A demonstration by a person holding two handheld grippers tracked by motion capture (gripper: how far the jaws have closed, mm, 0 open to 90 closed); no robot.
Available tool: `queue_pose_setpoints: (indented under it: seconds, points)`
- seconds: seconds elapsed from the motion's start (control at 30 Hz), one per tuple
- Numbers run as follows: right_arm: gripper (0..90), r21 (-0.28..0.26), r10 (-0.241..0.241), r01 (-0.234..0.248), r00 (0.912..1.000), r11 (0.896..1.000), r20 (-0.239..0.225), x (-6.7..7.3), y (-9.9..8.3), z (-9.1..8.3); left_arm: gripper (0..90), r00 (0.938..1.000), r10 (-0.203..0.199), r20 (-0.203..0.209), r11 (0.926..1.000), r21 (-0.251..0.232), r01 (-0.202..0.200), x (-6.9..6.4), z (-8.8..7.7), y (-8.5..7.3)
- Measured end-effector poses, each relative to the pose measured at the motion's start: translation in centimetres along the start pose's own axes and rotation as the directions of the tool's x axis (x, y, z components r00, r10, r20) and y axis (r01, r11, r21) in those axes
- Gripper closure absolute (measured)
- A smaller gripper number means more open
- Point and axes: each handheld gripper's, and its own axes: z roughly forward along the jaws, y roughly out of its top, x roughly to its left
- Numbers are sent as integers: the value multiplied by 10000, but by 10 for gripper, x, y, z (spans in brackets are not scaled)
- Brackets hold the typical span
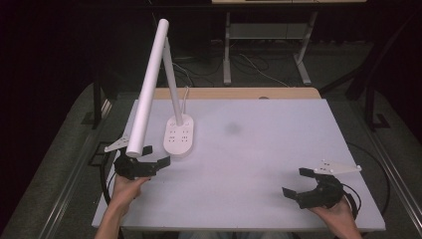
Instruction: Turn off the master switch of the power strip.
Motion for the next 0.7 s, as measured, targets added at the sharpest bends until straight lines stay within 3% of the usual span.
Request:
queue_pose_setpoints:
  seconds: [0.37,0.5,0.7]
  points:
    - [0,34,26,-26,10000,10000,13,0,-1,0,0,9950,773,636,9955,500,-806,-25,10,-16]
    - [0,65,32,-32,10000,10000,-12,-1,-1,0,0,9891,1335,626,9862,900,-1388,-34,18,-25]
    - [0,83,93,-92,10000,9999,-27,-1,-1,-1,0,9812,1710,895,9740,1348,-1821,-41,26,-34]
